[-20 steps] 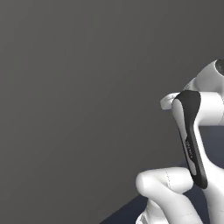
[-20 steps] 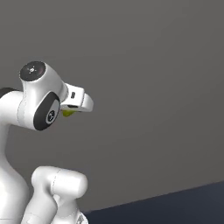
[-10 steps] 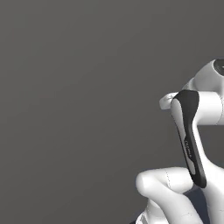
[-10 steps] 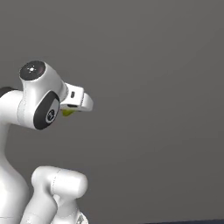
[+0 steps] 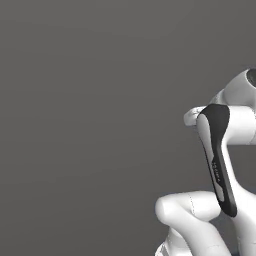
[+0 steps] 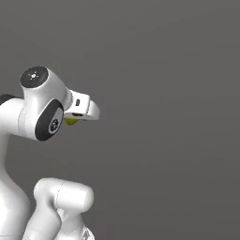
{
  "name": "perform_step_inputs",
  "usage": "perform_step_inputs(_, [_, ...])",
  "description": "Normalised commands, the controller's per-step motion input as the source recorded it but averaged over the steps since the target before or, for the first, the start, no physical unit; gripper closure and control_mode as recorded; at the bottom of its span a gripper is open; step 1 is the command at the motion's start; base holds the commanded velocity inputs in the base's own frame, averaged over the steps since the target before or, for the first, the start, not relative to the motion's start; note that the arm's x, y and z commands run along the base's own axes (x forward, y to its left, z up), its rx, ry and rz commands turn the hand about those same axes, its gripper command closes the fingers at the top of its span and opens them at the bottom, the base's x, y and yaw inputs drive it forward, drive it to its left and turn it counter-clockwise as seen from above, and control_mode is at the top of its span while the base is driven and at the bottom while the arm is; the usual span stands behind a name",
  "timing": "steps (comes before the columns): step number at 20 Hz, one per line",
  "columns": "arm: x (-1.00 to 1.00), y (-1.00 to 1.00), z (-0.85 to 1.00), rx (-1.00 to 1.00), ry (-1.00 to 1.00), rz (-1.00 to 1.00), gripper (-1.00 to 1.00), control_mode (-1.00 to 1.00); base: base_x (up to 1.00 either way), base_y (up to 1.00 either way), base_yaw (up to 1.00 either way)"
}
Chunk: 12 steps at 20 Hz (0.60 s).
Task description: Pick up the orange and mango from the fridge and place one fruit on each plate on the dining counter.
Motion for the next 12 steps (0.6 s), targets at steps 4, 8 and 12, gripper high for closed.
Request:
perform_step_inputs(4, [0.0, 0.0, 0.0, 0.0, 0.0, 0.0, 1.0, 1.0, 1.0, -0.95, 0.41])
perform_step_inputs(8, [0.0, 0.0, 0.0, 0.0, 0.0, 0.0, 1.0, 1.0, 1.0, -0.39, 0.53])
perform_step_inputs(12, [0.0, 0.0, 0.0, 0.0, 0.0, 0.0, 1.0, 1.0, 1.0, -0.32, 0.62])
